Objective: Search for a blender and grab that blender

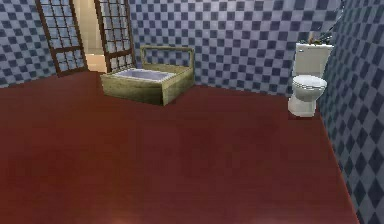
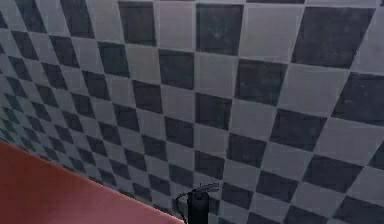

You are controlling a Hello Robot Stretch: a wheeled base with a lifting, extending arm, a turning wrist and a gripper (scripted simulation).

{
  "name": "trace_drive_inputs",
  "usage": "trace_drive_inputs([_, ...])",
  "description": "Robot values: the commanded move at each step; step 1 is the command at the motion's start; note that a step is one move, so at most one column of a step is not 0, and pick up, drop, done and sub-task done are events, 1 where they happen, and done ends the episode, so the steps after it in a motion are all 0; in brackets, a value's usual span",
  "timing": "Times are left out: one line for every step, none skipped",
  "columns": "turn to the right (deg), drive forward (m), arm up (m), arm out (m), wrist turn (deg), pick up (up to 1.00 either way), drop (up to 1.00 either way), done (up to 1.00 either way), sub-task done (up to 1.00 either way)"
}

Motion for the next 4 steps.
trace_drive_inputs([-18.0, 0.00, 0.00, 0.00, 0.0, 0.00, 0.00, 0.00, 0.00])
trace_drive_inputs([0.0, 0.05, 0.00, 0.00, 0.0, 0.00, 0.00, 0.00, 0.00])
trace_drive_inputs([15.0, 0.00, 0.00, 0.00, 0.0, 0.00, 0.00, 0.00, 0.00])
trace_drive_inputs([0.0, 0.40, 0.00, 0.00, 0.0, 0.00, 0.00, 0.00, 0.00])
